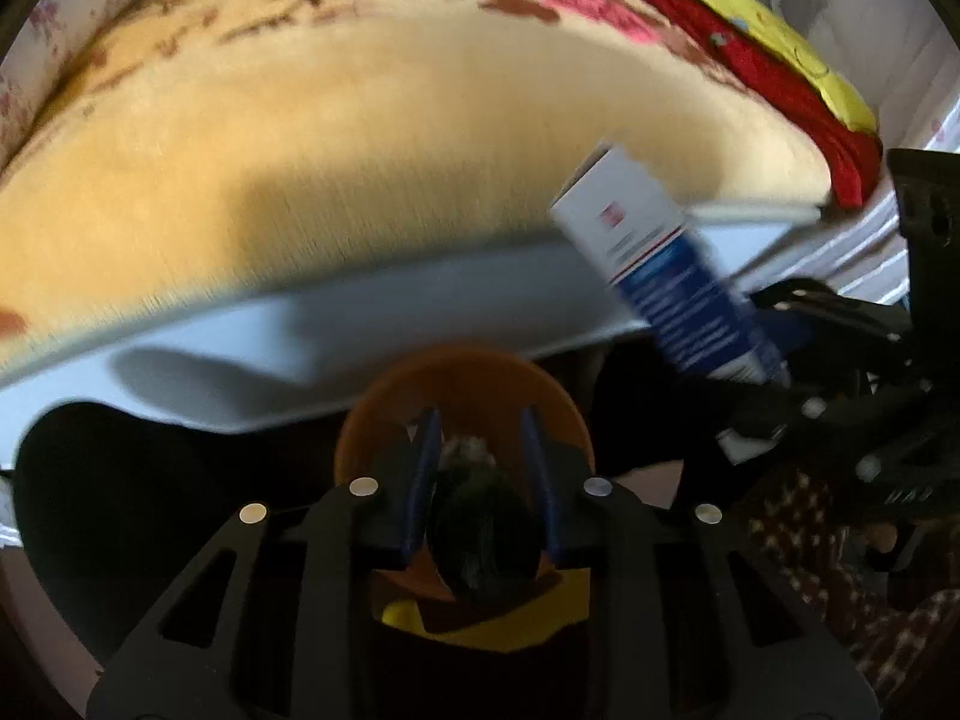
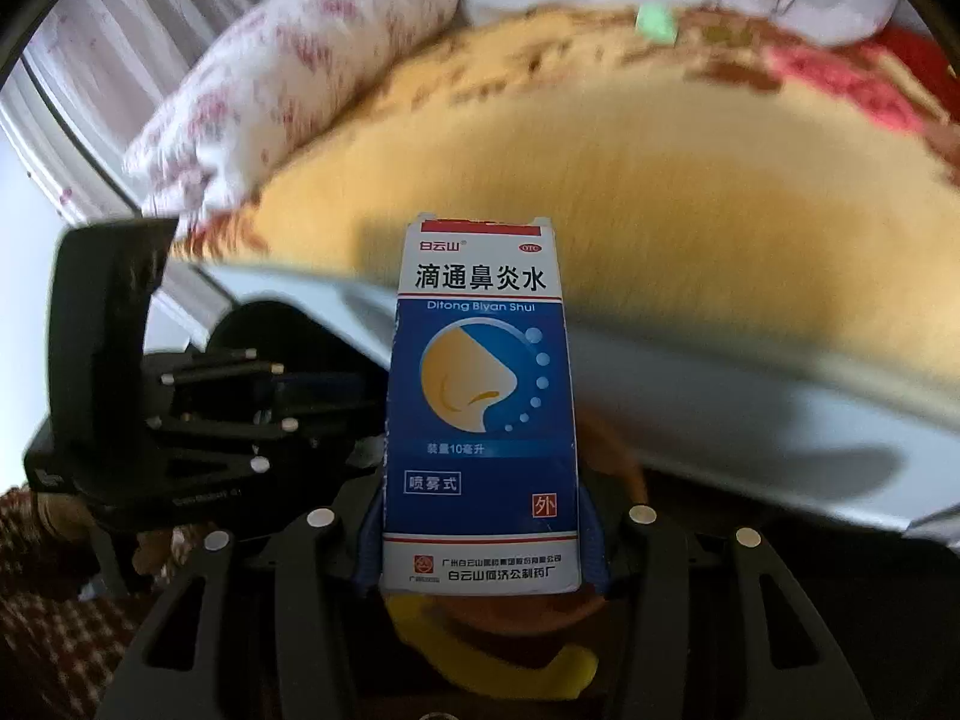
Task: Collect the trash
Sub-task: 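Lower box and spray bottle into the orange bin and open both tools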
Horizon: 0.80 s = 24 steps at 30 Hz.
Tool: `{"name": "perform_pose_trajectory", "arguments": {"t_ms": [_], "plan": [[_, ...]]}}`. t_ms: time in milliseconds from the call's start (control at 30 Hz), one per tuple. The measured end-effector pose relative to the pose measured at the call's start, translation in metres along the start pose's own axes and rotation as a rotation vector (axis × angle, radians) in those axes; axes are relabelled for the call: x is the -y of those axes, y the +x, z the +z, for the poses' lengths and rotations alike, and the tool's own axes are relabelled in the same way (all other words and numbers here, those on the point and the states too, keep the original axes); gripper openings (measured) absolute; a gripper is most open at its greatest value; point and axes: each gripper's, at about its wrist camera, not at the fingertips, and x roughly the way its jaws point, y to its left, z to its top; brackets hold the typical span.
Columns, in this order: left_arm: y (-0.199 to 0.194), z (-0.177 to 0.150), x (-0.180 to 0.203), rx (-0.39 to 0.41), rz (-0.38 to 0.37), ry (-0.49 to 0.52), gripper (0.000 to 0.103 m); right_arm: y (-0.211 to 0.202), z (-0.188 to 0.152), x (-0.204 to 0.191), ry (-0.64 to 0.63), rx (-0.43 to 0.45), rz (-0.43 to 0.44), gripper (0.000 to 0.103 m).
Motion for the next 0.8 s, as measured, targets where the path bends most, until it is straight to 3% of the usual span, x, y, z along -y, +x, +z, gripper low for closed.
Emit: {"name": "perform_pose_trajectory", "arguments": {"t_ms": [200,233,267,333,367,567,800], "plan": [[0.005,-0.012,-0.002,-0.041,-0.008,-0.01,0.028,0.025,-0.017,-0.004,0.004,-0.098,0.006,0.051],[0.005,-0.012,-0.003,-0.048,-0.01,-0.016,0.032,0.028,-0.018,-0.003,0.014,-0.114,0.007,0.051],[0.005,-0.013,-0.005,-0.054,-0.007,-0.025,0.037,0.029,-0.019,-0.001,0.029,-0.123,0.01,0.058],[-0.002,-0.009,-0.01,-0.039,0.018,-0.049,0.064,0.029,-0.016,0.002,0.053,-0.127,0.009,0.068],[-0.005,-0.008,-0.012,-0.024,0.028,-0.056,0.068,0.026,-0.015,0.005,0.064,-0.114,-0.005,0.069],[-0.022,0.006,-0.027,0.049,0.051,-0.085,0.068,0.006,-0.005,0.018,0.079,-0.038,-0.046,0.07],[-0.025,0.01,-0.033,0.055,0.05,-0.09,0.068,-0.008,0.016,0.025,0.063,0.024,-0.085,0.071]]}}
